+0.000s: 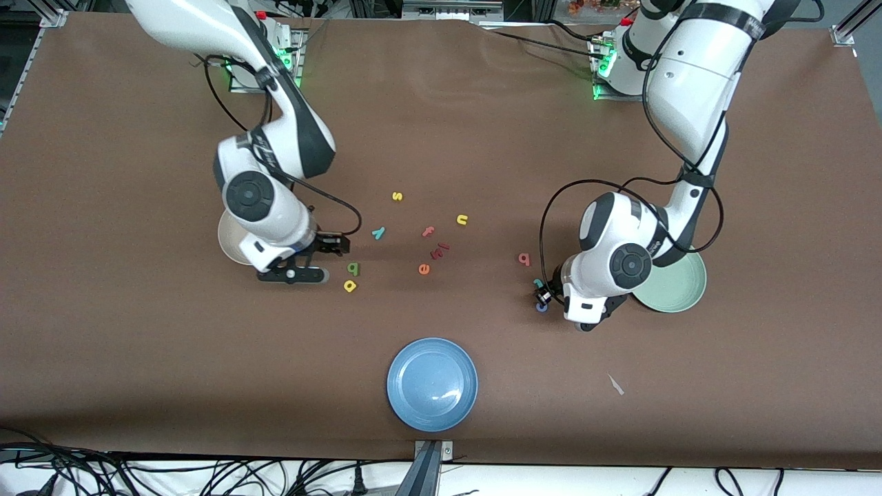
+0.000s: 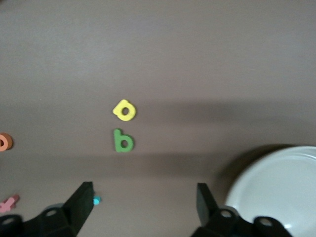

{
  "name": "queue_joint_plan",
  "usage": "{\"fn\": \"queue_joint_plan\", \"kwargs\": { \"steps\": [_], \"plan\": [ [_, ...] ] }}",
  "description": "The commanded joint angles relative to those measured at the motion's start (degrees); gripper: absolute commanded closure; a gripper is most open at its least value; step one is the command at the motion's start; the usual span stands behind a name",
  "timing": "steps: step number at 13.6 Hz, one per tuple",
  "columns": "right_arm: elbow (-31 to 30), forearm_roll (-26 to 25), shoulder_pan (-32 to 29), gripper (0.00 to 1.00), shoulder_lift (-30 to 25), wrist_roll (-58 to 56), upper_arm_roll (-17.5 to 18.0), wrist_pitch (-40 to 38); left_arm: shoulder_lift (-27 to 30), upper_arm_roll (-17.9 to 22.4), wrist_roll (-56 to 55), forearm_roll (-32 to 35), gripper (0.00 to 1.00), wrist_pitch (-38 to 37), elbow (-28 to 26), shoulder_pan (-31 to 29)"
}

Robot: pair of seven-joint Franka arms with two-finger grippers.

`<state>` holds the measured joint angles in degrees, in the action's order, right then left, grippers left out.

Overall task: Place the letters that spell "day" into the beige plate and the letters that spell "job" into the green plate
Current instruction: 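Reach the right gripper to the green b while the left gripper reaches the l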

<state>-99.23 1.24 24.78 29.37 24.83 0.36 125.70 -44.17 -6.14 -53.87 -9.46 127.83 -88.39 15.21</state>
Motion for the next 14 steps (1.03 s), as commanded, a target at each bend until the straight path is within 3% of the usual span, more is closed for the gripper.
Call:
{"fn": "queue_joint_plan", "kwargs": {
  "steps": [1, 4, 9, 12, 14],
  "plan": [
    [0.62, -0.97, 2.11, 0.38, 1.74, 3.55, -0.45, 3.40, -1.18, 0.60, -1.06, -1.71, 0.41, 2.42, -0.12, 1.22],
    [-0.08, -0.97, 2.12, 0.38, 4.64, 3.73, -0.45, 6.38, -1.97, 0.60, -0.97, -1.62, 0.50, 2.43, -0.12, 1.48],
    [-2.63, -0.97, 2.47, 0.42, 7.36, 3.73, -0.45, 13.85, -1.97, 0.60, -0.09, -1.53, 0.97, 1.55, -0.30, 1.57],
    [-2.90, -1.06, 2.47, 0.46, 8.86, 3.64, -0.45, 16.42, -1.01, 0.60, 0.78, -0.92, 1.00, -0.55, 0.14, 1.22],
    [-2.90, -1.06, 2.47, 0.55, 8.95, 3.64, -0.45, 16.42, 3.63, 0.95, 6.21, -0.91, 1.00, -8.52, 0.32, -0.52]
  ]
}}
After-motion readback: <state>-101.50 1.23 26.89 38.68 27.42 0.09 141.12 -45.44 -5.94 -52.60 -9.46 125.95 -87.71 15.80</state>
